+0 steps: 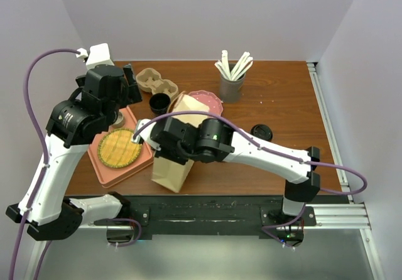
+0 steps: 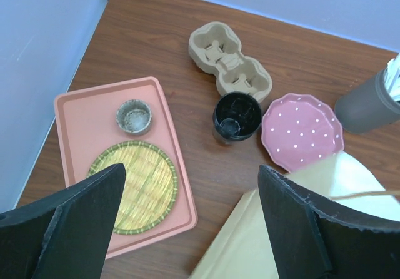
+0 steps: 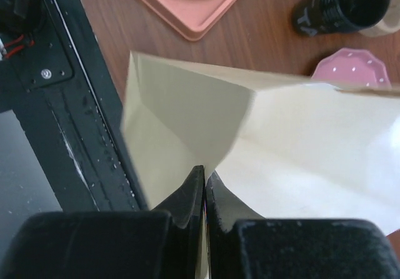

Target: Pack the takeout coffee

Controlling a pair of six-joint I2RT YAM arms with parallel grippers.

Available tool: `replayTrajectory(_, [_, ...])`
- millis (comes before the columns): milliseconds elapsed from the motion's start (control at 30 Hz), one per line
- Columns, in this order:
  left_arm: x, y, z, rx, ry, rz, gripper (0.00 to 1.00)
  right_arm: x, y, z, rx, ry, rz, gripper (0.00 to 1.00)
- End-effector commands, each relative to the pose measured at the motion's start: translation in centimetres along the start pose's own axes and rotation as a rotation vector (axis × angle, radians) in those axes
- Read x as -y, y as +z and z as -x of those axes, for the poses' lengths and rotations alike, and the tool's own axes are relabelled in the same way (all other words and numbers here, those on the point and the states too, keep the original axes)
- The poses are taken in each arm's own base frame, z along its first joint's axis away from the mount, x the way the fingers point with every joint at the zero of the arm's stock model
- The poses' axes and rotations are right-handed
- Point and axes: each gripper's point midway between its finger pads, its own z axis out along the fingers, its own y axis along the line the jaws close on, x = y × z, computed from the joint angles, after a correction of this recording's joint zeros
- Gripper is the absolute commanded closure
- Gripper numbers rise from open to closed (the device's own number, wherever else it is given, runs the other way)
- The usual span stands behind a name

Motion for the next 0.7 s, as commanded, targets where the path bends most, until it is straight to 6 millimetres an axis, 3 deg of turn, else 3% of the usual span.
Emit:
replayTrajectory(0, [-0.4, 0.2, -1.0, -0.014, -0.012, 0.008, 0.09, 0.0, 1.0, -1.1, -0.063, -0.034, -0.088, 0.95])
replayTrajectory(133, [-0.6, 0.5, -2.1, -0.044, -0.02, 0.002, 0.09, -0.5, 1.3, -1.3, -0.086, -0.035, -0.124, 0.93])
replayTrajectory(300, [0.0, 1.0, -3.4, -0.086, -0.006, -0.03, 0.11, -0.8, 0.6, -0.3, -0.068, 0.023, -0.111, 0.68])
replayTrajectory(467, [0.8, 1.7, -4.0, -0.101, 0.019, -0.054, 0.13, -0.1, -2.9, 3.1, 0.065, 0.163, -0.099, 0.42])
replayTrajectory(667, [1.9, 3.0, -4.1, -0.094, 0.061, -0.073, 0.14, 2.1, -5.8, 5.7, 0.235, 0.427, -0.179, 0.38])
